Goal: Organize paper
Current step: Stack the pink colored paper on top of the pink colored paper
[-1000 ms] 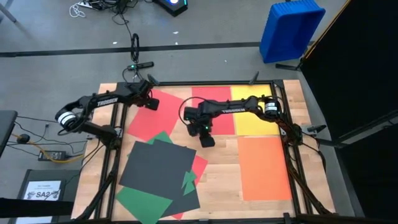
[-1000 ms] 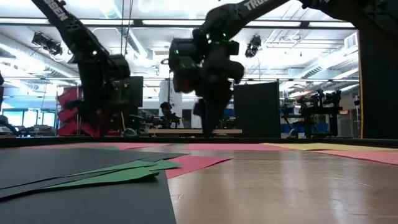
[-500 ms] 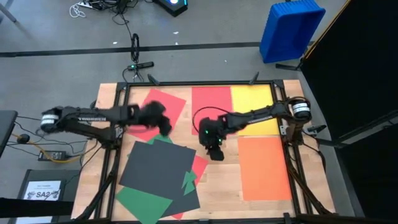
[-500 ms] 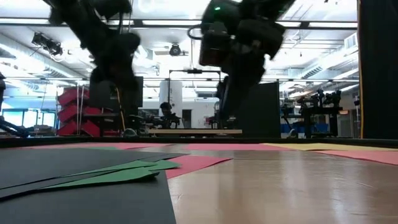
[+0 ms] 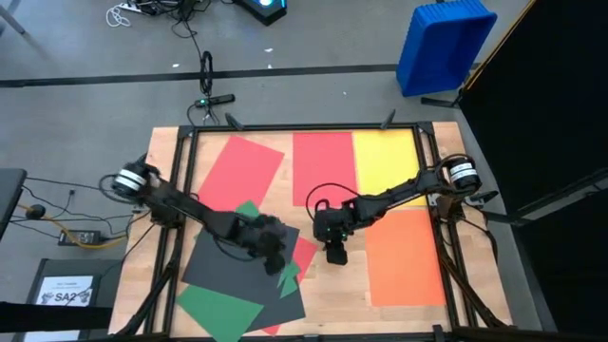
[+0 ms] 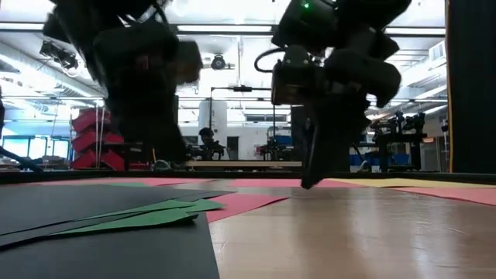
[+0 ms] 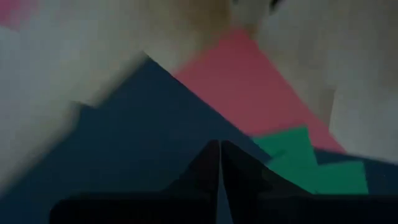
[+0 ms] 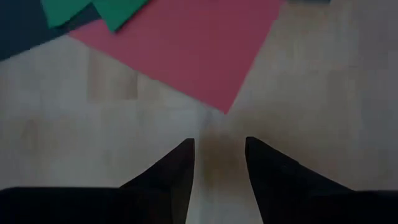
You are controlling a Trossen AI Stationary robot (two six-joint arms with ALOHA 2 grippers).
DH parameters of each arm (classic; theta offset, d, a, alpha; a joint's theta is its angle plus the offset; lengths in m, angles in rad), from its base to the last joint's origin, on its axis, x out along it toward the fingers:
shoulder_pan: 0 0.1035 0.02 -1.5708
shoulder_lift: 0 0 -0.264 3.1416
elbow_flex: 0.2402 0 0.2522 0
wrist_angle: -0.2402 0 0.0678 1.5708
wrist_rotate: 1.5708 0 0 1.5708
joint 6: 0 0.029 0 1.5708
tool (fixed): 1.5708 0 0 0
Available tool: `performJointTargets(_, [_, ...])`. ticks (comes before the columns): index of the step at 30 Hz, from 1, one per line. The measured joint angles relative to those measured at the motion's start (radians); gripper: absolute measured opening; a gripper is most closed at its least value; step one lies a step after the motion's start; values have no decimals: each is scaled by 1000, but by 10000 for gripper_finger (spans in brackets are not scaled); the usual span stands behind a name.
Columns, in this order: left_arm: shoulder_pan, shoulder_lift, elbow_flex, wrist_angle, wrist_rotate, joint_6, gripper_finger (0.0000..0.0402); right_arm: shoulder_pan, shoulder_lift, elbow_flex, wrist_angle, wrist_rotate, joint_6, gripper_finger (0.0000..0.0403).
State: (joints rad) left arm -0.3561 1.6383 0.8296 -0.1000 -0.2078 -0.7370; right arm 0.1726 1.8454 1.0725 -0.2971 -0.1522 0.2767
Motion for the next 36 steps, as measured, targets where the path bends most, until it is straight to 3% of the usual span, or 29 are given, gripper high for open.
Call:
performJointTargets(3, [-19, 103, 89, -38, 45, 3, 1, 5, 0, -40, 68, -24, 83, 122])
performJointTargets(11, [-32, 255, 287, -241, 43, 49, 0, 2, -4, -143, 248, -36, 226, 125])
performJointTargets(28, [-18, 271, 292, -227, 17, 79, 0, 2, 2, -158, 333, -39, 257, 121])
performJointTargets(36, [-10, 272, 291, -221, 11, 78, 0, 2, 5, -158, 414, -89, 258, 121])
